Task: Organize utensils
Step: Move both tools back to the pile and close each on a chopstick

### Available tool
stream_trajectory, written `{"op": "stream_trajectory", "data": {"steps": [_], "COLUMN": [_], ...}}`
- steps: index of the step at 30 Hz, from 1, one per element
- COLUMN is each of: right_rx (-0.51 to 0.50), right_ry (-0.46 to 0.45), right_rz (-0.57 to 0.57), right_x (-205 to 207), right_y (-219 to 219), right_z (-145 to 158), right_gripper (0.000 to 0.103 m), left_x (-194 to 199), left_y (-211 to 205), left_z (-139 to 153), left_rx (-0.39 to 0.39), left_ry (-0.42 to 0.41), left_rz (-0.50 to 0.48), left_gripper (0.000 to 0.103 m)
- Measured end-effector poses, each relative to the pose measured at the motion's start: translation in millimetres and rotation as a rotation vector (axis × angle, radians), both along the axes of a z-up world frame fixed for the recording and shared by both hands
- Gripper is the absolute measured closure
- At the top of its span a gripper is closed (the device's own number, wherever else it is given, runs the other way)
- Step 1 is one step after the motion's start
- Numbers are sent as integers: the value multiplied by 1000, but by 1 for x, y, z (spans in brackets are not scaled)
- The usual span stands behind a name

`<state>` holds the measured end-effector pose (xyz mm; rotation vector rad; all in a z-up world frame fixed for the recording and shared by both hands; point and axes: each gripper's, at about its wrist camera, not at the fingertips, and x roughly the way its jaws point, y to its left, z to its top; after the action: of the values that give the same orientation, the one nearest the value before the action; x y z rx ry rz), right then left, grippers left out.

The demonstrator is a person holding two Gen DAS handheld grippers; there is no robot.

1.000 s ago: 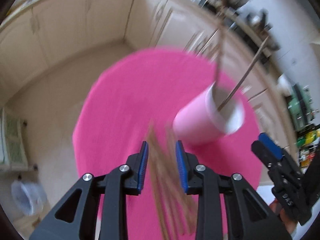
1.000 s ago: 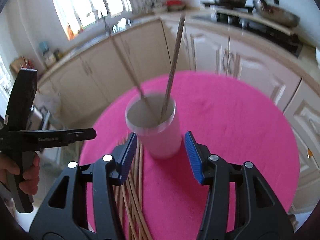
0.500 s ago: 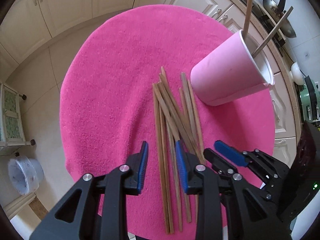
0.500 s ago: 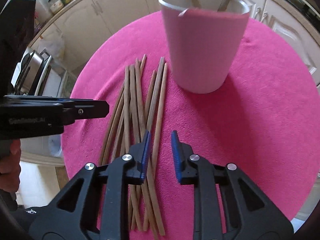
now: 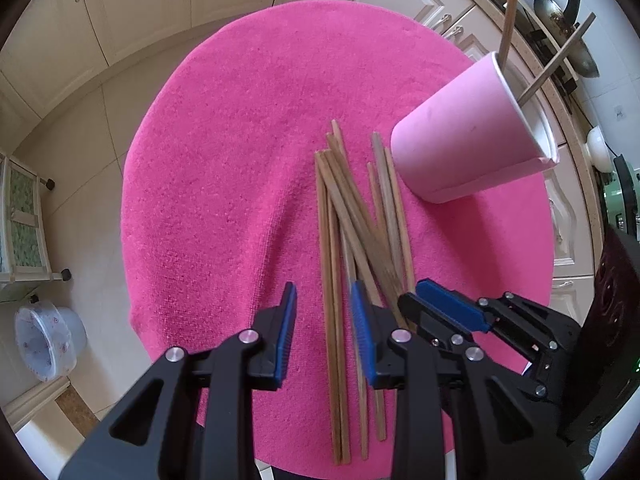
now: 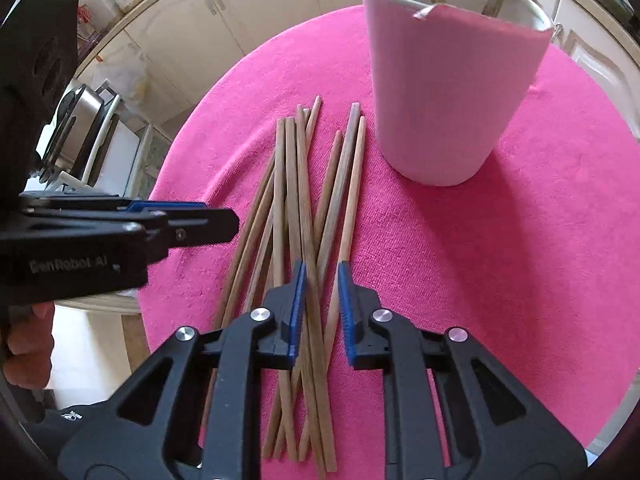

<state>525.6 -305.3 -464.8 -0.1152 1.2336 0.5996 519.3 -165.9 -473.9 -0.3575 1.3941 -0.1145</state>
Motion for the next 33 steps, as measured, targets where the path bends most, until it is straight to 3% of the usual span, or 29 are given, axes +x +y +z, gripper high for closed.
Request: {"op": "stream_trajectory", "data": {"steps": [7, 13, 21, 27, 33], "right_rx": [-71, -31, 44, 41, 38], "right_ry": [20, 55, 110, 114, 123], "right_rz": [13, -12, -64, -66, -56], "right_x": [11, 15, 13, 10, 8], "right_y": [17, 8, -18, -17, -9], "right_z": [-4, -3, -5, -3, -4], "right_gripper": [87, 96, 97, 97, 97], "left_x": [1, 6, 15, 24, 25], "left_y": [-9, -24, -37, -57, -62], "left_z": [-4, -10, -12, -17, -16], "left_rx": [-8, -4, 51, 169, 137], "left_ry": [18, 38, 51, 104, 109], "left_rz": [-5, -24, -23, -48, -57], "left_gripper": [75, 75, 75, 75, 93]}}
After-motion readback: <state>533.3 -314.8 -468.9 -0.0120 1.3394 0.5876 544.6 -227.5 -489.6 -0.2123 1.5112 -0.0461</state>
